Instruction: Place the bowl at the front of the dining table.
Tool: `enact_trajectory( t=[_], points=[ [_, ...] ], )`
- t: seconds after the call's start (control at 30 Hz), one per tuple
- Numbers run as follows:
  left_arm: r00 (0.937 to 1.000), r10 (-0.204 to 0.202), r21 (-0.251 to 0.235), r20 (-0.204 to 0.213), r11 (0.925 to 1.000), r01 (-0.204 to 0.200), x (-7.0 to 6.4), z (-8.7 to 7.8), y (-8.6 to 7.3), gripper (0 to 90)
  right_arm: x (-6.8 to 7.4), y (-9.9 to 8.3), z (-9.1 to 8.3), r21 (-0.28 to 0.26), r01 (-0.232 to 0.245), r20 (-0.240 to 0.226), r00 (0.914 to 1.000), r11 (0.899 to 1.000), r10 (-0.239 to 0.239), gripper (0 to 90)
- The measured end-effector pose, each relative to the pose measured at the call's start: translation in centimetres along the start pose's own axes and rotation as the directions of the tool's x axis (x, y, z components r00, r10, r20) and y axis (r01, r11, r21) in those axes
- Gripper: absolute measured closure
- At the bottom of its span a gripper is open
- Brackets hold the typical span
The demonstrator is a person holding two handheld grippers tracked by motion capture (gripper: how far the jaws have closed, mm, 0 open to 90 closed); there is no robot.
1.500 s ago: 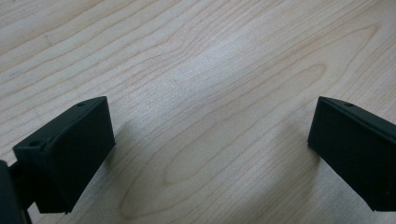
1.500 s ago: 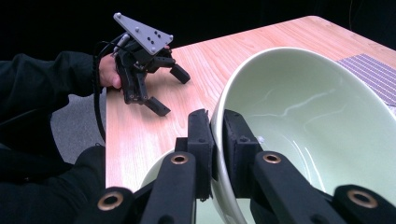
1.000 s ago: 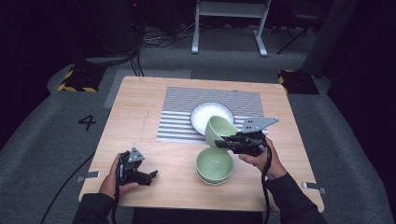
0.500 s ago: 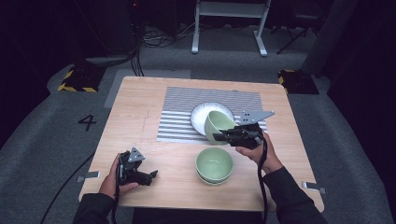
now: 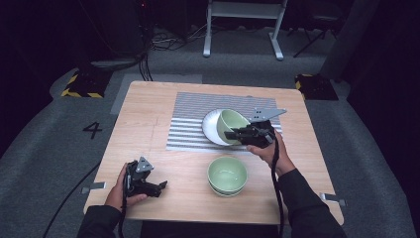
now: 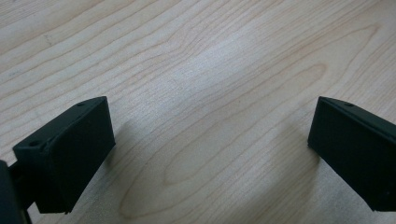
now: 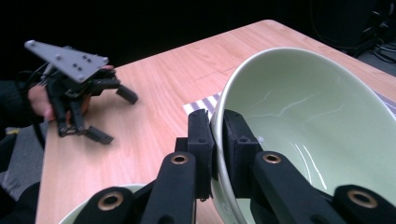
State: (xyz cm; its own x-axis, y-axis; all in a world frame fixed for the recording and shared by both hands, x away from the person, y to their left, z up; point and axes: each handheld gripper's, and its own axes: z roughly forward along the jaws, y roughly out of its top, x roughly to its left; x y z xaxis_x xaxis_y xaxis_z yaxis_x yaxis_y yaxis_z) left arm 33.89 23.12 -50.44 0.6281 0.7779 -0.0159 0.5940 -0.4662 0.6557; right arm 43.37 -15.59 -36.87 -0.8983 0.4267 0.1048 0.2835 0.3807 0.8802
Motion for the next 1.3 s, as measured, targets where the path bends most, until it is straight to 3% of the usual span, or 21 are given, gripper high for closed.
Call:
enact_trajectory(
  t=[0.17, 1.03, 1.3],
  points=[
    [1.0, 0.0, 0.0, 0.0, 1.0, 0.0, 0.0, 0.0, 0.0, 0.4, -0.6, 0.1, 0.7, 0.016, 0.008, 0.007, 0.9999, 1.0, -0.009, 82.8],
    [1.0, 0.0, 0.0, 0.0, 1.0, 0.0, 0.0, 0.0, 0.0, 0.4, -3.5, -0.9, 4.2, 0.088, -0.064, 0.075, 0.9955, 0.994, 0.058, 82.7],
    [1.0, 0.0, 0.0, 0.0, 1.0, 0.0, 0.0, 0.0, 0.0, 0.4, -4.2, -1.2, 5.2, 0.097, -0.052, 0.081, 0.9957, 0.994, 0.045, 82.6]
  ],
)
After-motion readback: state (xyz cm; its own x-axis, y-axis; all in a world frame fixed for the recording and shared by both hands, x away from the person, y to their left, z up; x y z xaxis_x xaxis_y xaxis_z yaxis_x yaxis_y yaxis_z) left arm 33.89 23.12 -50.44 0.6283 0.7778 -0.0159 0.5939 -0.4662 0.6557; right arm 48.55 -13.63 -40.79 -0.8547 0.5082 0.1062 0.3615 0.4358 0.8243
